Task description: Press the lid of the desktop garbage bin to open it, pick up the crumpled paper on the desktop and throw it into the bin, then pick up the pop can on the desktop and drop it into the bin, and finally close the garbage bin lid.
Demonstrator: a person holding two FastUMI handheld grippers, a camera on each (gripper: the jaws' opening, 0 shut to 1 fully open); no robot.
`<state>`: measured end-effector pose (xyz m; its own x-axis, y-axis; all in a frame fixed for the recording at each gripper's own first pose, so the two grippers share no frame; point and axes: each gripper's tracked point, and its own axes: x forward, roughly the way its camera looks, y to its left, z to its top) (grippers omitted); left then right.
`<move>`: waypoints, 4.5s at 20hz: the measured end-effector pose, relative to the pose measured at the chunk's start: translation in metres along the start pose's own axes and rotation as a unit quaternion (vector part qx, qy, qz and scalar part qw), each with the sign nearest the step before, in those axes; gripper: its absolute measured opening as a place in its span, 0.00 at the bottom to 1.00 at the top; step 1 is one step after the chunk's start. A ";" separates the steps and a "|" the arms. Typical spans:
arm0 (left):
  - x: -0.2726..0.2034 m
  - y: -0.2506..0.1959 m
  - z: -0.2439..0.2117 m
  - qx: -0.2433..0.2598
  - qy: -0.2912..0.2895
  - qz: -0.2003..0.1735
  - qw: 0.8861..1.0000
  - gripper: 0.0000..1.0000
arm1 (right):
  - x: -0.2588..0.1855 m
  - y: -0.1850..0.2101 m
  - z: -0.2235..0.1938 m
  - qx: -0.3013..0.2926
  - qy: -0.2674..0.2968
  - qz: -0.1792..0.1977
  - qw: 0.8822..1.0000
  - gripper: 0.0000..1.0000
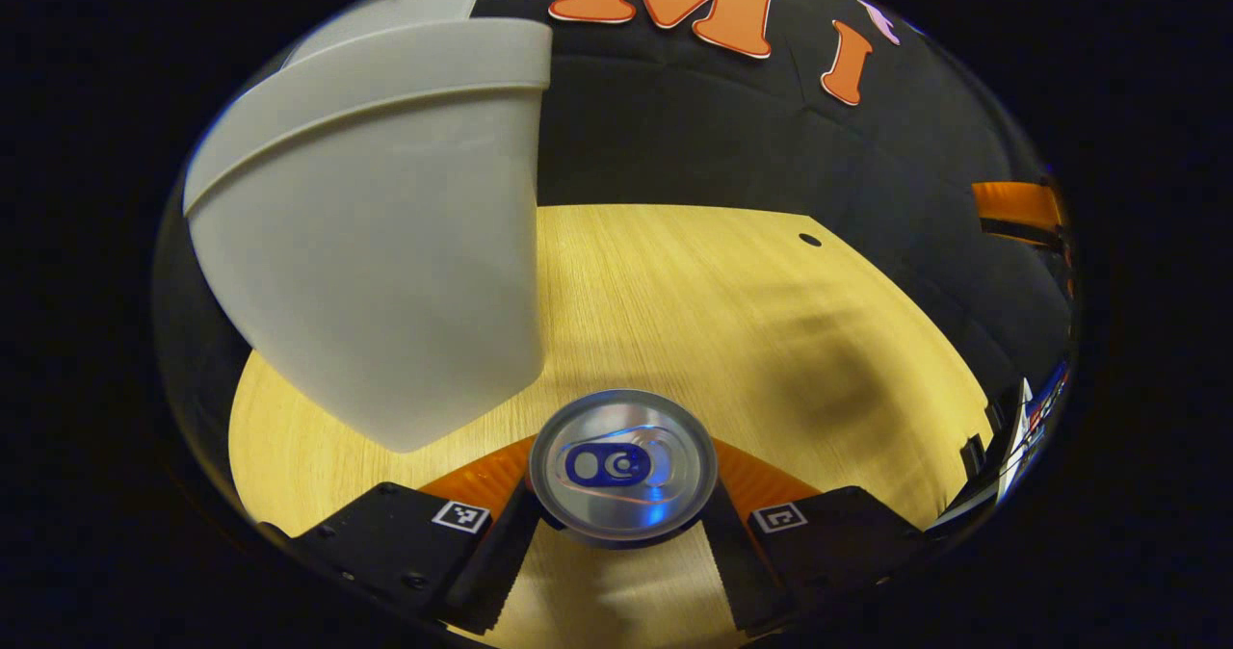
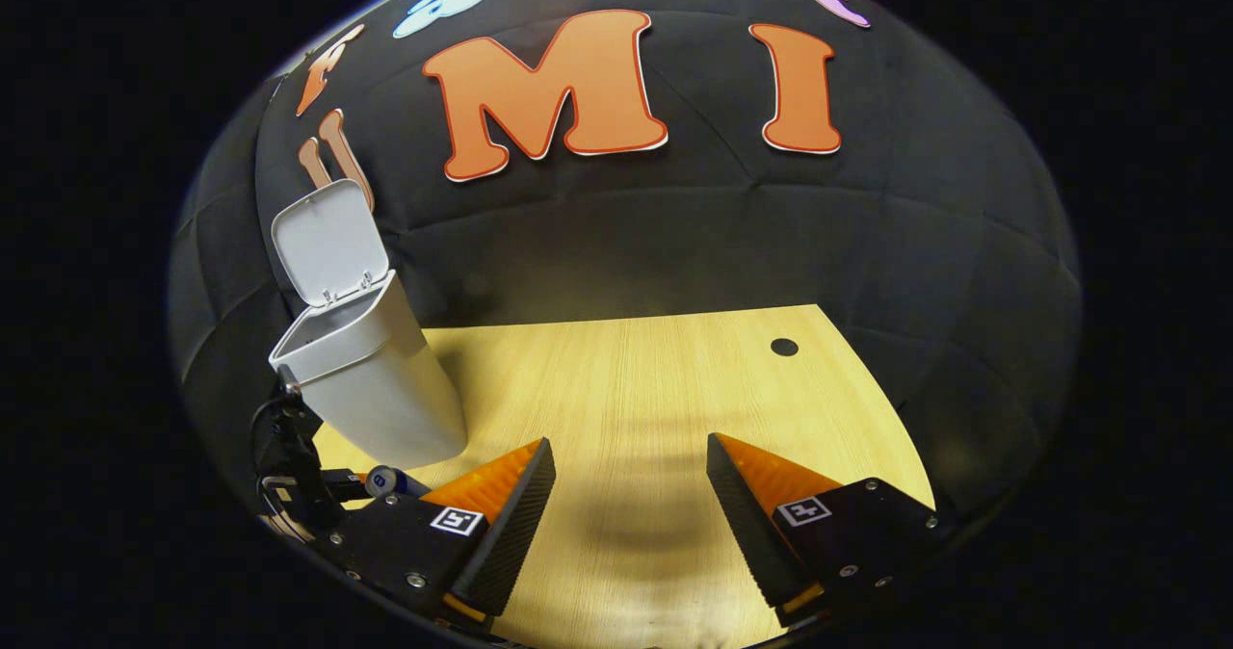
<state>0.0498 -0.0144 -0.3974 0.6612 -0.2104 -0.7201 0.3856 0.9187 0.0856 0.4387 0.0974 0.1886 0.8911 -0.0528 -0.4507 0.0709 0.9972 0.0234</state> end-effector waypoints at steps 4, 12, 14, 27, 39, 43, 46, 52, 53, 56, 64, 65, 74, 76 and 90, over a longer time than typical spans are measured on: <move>-0.036 -0.009 0.049 0.013 -0.047 -0.010 0.999 0.83 | -0.001 0.006 0.004 0.006 -0.005 0.010 1.000 0.95; -0.110 -0.006 0.165 0.044 -0.162 0.009 0.986 0.82 | -0.010 0.007 0.015 0.009 -0.023 0.020 1.000 0.95; -0.128 -0.002 0.191 0.046 -0.176 0.023 0.983 0.81 | -0.012 0.004 0.018 0.013 -0.026 0.018 0.999 0.95; -0.184 0.081 0.337 0.039 -0.294 0.103 0.949 0.81 | -0.017 0.005 0.026 0.010 -0.036 0.024 0.999 0.95; -0.108 0.182 0.304 -0.048 -0.180 0.164 0.969 0.81 | -0.015 -0.012 0.011 0.031 -0.017 0.011 0.999 0.95; -0.095 0.183 0.293 -0.064 -0.165 0.145 0.973 0.82 | -0.013 -0.011 0.008 0.023 -0.010 0.010 1.000 0.95; -0.095 0.178 0.298 -0.076 -0.184 0.127 0.972 0.84 | -0.014 -0.011 0.007 0.024 -0.007 0.012 1.000 0.95; -0.101 0.188 0.291 -0.073 -0.175 0.156 0.969 0.95 | -0.012 -0.008 0.006 0.024 -0.002 0.018 1.000 0.94; -0.103 0.188 0.293 -0.068 -0.181 0.155 0.969 0.94 | -0.012 -0.008 0.006 0.022 -0.001 0.019 1.000 0.95; -0.115 0.185 0.308 -0.049 -0.219 0.143 0.964 0.95 | -0.010 -0.006 0.006 0.018 0.003 0.020 1.000 0.95; -0.165 0.209 0.338 0.000 -0.249 0.216 0.944 0.95 | -0.004 0.005 0.007 0.010 0.006 0.032 0.999 0.95; -0.169 0.208 0.345 -0.001 -0.249 0.210 0.945 0.95 | -0.004 0.006 0.007 0.010 0.006 0.034 0.999 0.95; -0.221 0.211 0.439 0.008 -0.284 0.179 0.942 0.99 | -0.002 0.018 0.013 0.019 -0.002 0.053 0.998 0.95; -0.223 0.216 0.457 -0.002 -0.281 0.176 0.943 0.95 | -0.003 0.019 0.016 0.022 -0.006 0.054 0.998 0.95; -0.171 0.256 0.492 -0.011 -0.207 0.175 0.963 0.95 | -0.013 -0.002 0.011 0.057 -0.009 0.037 0.998 0.95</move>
<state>0.3524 0.0922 0.0865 0.9495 0.0016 -0.3137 0.0824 0.9635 0.2546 0.4319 0.0950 0.2043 0.9033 0.0185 -0.4286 0.0544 0.9861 0.1572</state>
